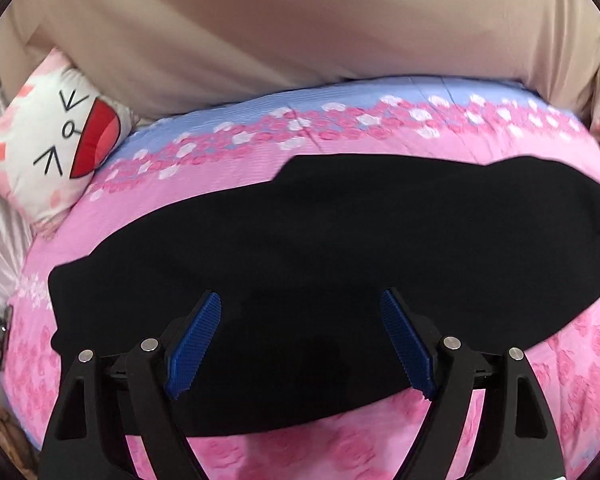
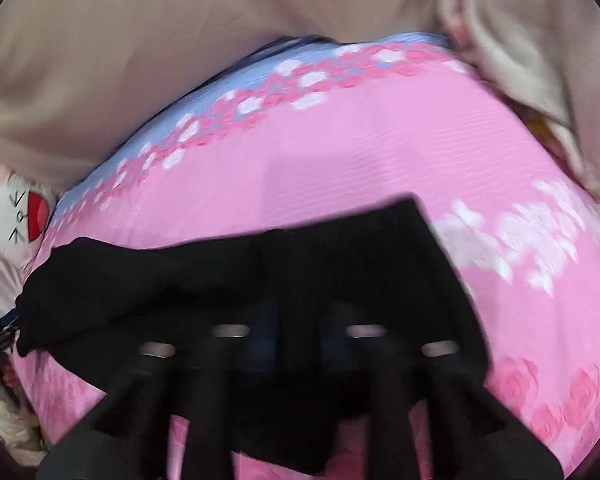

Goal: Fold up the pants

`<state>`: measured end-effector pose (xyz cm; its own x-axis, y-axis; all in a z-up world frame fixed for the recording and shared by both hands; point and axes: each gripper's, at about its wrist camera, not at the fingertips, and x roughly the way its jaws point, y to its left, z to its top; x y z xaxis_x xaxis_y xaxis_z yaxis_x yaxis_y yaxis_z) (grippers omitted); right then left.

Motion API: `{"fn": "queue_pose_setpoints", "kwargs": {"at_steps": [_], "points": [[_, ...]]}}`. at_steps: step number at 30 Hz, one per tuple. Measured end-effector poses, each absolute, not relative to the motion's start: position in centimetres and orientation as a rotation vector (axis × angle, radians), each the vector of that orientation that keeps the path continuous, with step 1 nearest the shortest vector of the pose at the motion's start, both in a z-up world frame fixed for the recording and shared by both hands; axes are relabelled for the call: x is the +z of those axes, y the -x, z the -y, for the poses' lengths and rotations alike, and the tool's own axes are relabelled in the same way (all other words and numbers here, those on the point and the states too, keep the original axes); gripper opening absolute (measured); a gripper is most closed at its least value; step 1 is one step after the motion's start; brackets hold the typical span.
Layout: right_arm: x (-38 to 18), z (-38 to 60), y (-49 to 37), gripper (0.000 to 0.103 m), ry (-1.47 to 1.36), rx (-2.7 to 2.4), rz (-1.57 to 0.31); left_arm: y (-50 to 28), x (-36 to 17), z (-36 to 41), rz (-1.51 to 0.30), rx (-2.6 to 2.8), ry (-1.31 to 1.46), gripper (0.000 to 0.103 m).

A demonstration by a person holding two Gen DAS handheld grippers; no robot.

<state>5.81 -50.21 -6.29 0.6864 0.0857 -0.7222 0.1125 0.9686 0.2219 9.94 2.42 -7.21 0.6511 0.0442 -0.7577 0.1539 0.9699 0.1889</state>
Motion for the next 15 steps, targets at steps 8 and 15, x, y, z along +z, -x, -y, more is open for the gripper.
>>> {"fn": "queue_pose_setpoints", "kwargs": {"at_steps": [8,15], "points": [[-2.0,48.4,3.2,0.096,0.312,-0.225,-0.612,-9.6,-9.6,-3.8,-0.941,-0.018,-0.247,0.08],[-6.0,53.0,10.0,0.085,-0.127,-0.321,-0.719,-8.9,-9.8,-3.9,-0.954,-0.019,-0.234,0.08]]}}
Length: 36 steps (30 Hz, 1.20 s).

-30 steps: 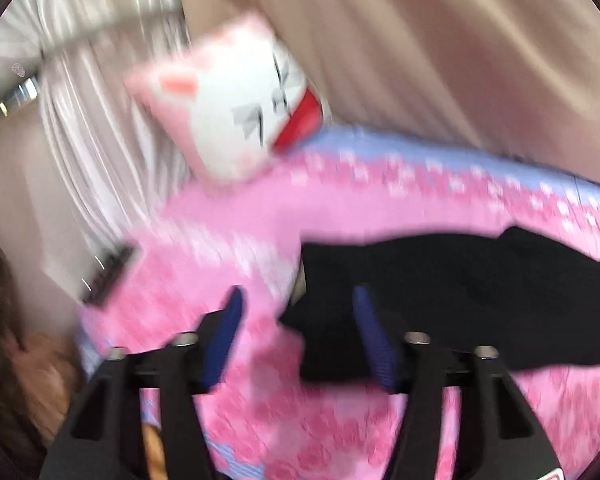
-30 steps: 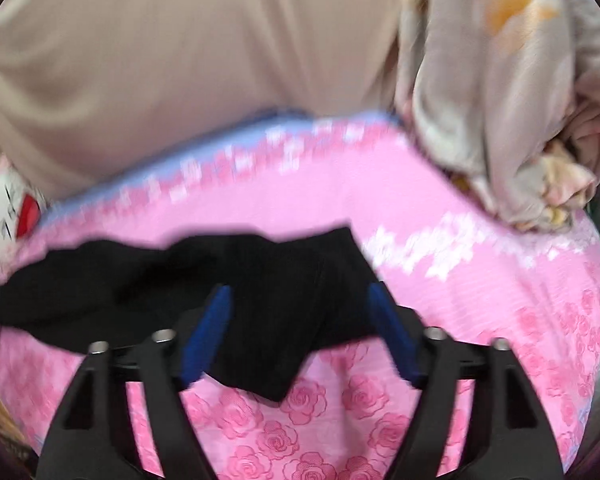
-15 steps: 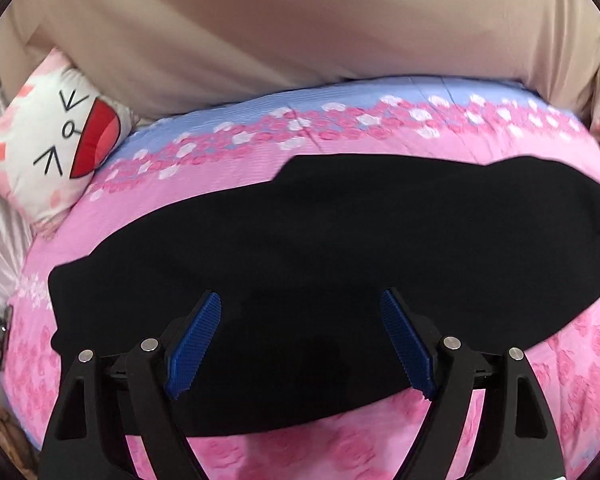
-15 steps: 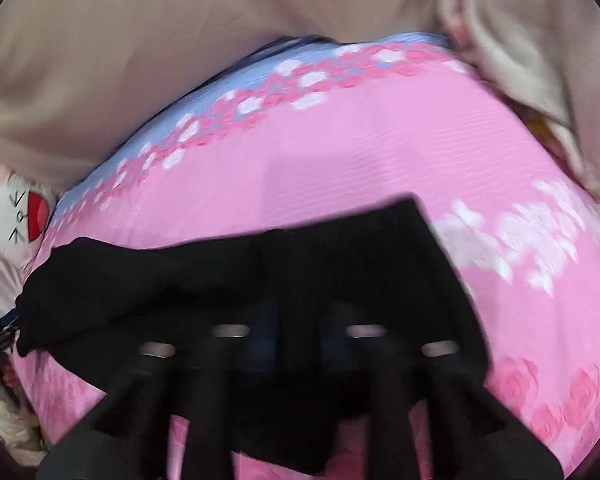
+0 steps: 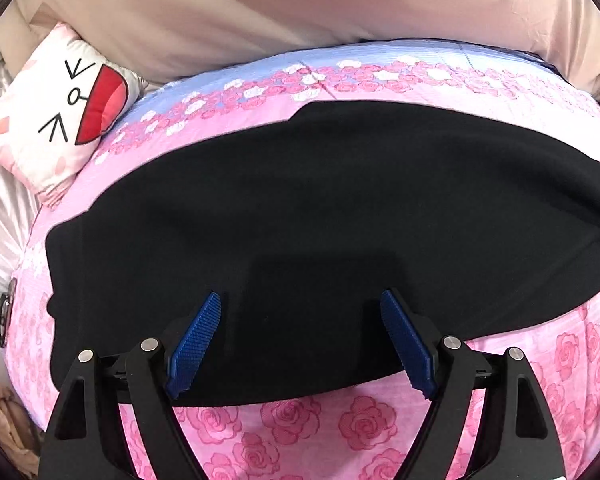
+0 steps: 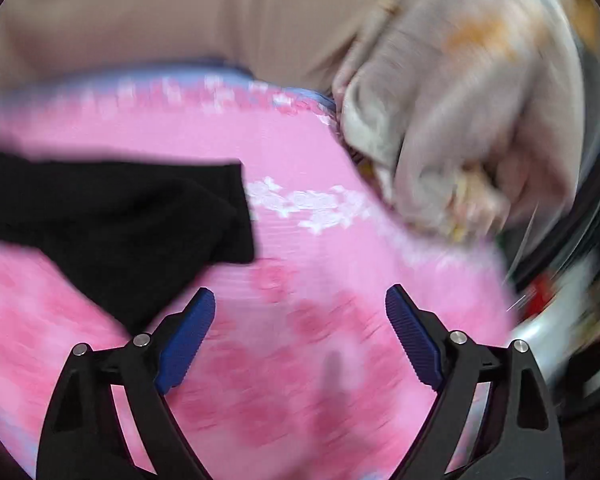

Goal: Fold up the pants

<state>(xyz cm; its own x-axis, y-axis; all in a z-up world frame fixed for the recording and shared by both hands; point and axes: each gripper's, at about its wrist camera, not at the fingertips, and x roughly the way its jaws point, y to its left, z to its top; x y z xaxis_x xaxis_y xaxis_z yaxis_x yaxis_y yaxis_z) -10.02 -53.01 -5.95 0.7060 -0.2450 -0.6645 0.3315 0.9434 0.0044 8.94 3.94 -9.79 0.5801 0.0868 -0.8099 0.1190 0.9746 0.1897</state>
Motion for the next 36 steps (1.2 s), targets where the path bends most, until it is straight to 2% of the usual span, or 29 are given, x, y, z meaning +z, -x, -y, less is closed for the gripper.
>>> {"fn": "queue_pose_setpoints", "kwargs": {"at_steps": [5,9,10,11,12,14,16,19,20,21,22,23,27,30,34,36], "points": [[-4.9,55.6,7.5,0.086,-0.576,-0.169,-0.705,-8.5,-8.1,-2.0,-0.915,-0.095,-0.2,0.08],[-6.8,55.7,1.3,0.088,-0.431,-0.226,-0.863,-7.9,-7.4,0.1,-0.89,-0.159,-0.197,0.08],[-8.0,55.5,-0.5,0.081,-0.435,-0.194,-0.928,-7.6,-7.4,0.4,-0.889,-0.166,-0.197,0.08],[-8.7,55.2,-1.8,0.029,-0.451,-0.14,-0.967,-7.4,-7.3,0.5,-0.888,-0.172,-0.194,0.08],[-8.6,55.0,-2.9,0.019,-0.46,-0.121,-0.988,-7.3,-7.2,0.6,-0.888,-0.175,-0.192,0.08],[-5.8,53.4,-4.2,0.016,-0.357,-0.101,-0.941,-7.0,-7.1,0.4,-0.886,-0.173,-0.191,0.08],[0.5,50.9,-3.8,0.015,-0.209,-0.063,-0.752,-7.3,-7.0,0.1,-0.884,-0.15,-0.196,0.08],[6.2,48.1,0.0,0.016,0.03,-0.077,-0.496,-7.6,-7.2,-0.6,-0.895,-0.127,-0.183,0.08],[6.0,47.7,1.0,0.028,0.11,-0.107,-0.466,-7.6,-7.3,-0.8,-0.898,-0.124,-0.177,0.08],[4.5,47.8,2.3,0.044,0.18,-0.165,-0.465,-7.5,-7.5,-1.1,-0.903,-0.128,-0.171,0.08],[2.2,48.6,3.3,0.081,0.191,-0.206,-0.524,-7.4,-7.7,-1.2,-0.906,-0.131,-0.169,0.08],[0.2,49.5,4.2,0.087,0.194,-0.228,-0.579,-7.3,-7.8,-1.3,-0.908,-0.133,-0.168,0.08],[-6.0,52.4,9.2,0.086,0.083,-0.351,-0.76,-7.4,-8.9,-1.8,-0.942,-0.126,-0.187,0.08],[-5.3,53.9,11.4,0.086,-0.227,-0.291,-0.731,-7.9,-9.2,-1.3,-0.951,-0.12,-0.215,0.08],[-5.6,56.0,9.2,0.086,-0.789,-0.063,-0.715,-7.9,-8.6,0.0,-0.934,-0.151,-0.206,0.08],[-6.0,56.8,6.5,0.08,-0.975,0.016,-0.739,-7.6,-8.1,0.8,-0.922,-0.179,-0.201,0.08]]}}
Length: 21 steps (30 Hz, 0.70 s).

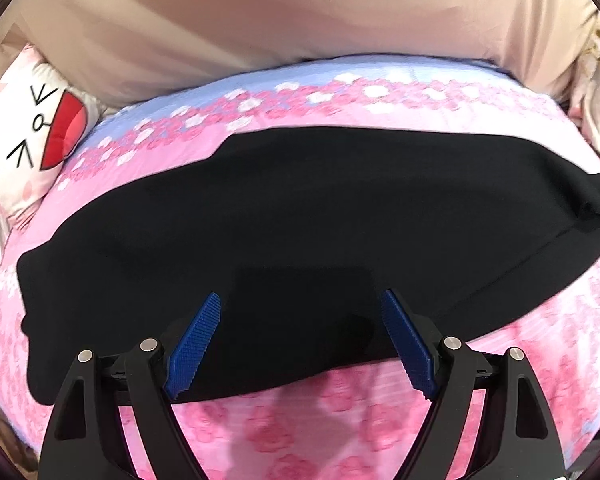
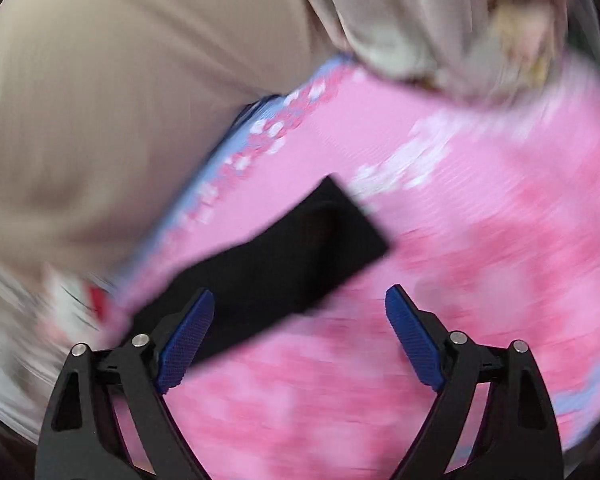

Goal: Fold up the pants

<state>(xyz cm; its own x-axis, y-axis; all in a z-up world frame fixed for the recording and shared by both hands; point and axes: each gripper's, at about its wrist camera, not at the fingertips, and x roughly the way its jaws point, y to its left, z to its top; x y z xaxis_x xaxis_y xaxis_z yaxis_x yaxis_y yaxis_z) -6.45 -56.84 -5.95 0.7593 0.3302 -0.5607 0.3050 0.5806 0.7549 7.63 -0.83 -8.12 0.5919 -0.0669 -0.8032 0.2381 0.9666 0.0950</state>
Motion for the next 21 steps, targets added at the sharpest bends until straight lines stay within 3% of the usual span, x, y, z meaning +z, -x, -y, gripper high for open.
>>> {"fn": "queue_pose_setpoints", "kwargs": {"at_steps": [2,5,6,8,9,11,14,18,19,20,21], "points": [[-6.9,57.5,3.5,0.077,-1.102,0.041,-0.817,-7.3,-7.7,1.7,-0.912,-0.204,-0.207,0.08],[-8.0,57.5,-0.4,0.068,-1.033,-0.053,-0.974,-6.9,-7.2,3.0,-0.904,-0.25,-0.218,0.08],[-8.6,57.6,-1.5,0.06,-1.034,-0.041,-1.002,-6.9,-7.1,3.3,-0.898,-0.26,-0.219,0.08],[-9.2,57.3,-3.7,0.012,-1.013,0.016,-1.021,-6.9,-6.8,4.1,-0.89,-0.278,-0.224,0.08],[-8.6,57.0,-4.6,0.008,-0.958,0.024,-1.021,-7.0,-6.8,4.4,-0.89,-0.283,-0.223,0.08],[-5.1,56.0,-6.2,0.008,-0.781,0.079,-0.934,-7.3,-6.8,5.2,-0.895,-0.293,-0.23,0.08],[3.4,52.2,-3.9,0.008,-0.283,0.196,-0.646,-7.5,-6.5,5.6,-0.886,-0.285,-0.242,0.08],[-0.2,53.4,-0.6,0.009,-0.01,0.145,-0.76,-7.6,-7.2,5.4,-0.9,-0.286,-0.237,0.08],[-2.6,54.5,0.1,0.013,0.016,0.092,-0.835,-7.7,-7.5,5.3,-0.91,-0.284,-0.237,0.08],[-5.5,56.1,1.2,0.033,0.014,0.028,-0.922,-7.7,-7.9,5.3,-0.92,-0.282,-0.237,0.08],[-7.6,57.3,2.3,0.045,0.006,-0.046,-0.978,-7.8,-8.2,5.3,-0.928,-0.281,-0.239,0.08]]}}
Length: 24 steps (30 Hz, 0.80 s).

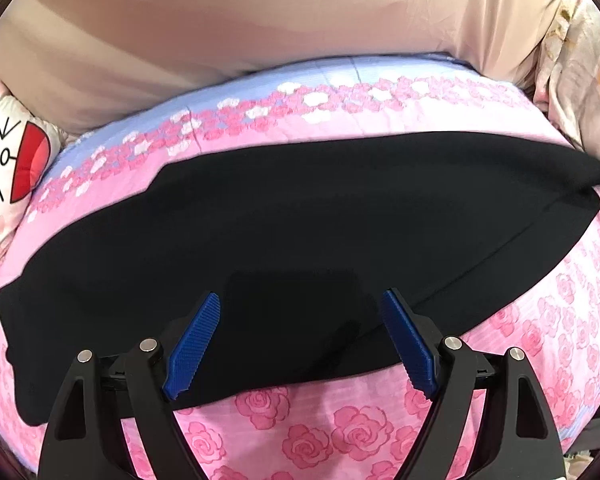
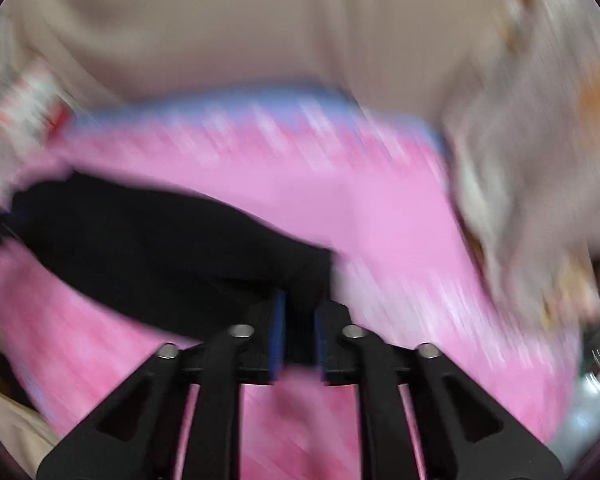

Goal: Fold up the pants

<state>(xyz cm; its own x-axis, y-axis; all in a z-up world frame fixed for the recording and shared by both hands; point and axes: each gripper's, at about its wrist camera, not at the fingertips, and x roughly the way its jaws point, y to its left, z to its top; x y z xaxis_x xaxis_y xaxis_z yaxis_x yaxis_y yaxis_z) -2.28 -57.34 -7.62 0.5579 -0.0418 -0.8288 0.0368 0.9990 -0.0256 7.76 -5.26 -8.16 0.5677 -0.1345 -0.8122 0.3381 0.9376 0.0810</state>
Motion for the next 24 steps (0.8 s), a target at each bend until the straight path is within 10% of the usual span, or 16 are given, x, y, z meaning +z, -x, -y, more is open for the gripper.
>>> {"fn": "queue_pose_setpoints", "kwargs": {"at_steps": [16,19,24], "points": [[-4.0,49.2,6.0,0.055,-0.343,-0.241,-0.789,-7.1,-7.8,9.8,-0.981,-0.374,-0.152,0.081],[-4.8,50.2,6.9,0.081,-0.37,-0.311,-0.811,-6.4,-7.4,15.0,-0.917,-0.442,-0.275,0.086],[-6.0,53.2,3.2,0.083,-0.292,-0.326,-0.861,-7.3,-8.3,23.6,-0.857,-0.553,-0.404,0.086]]}}
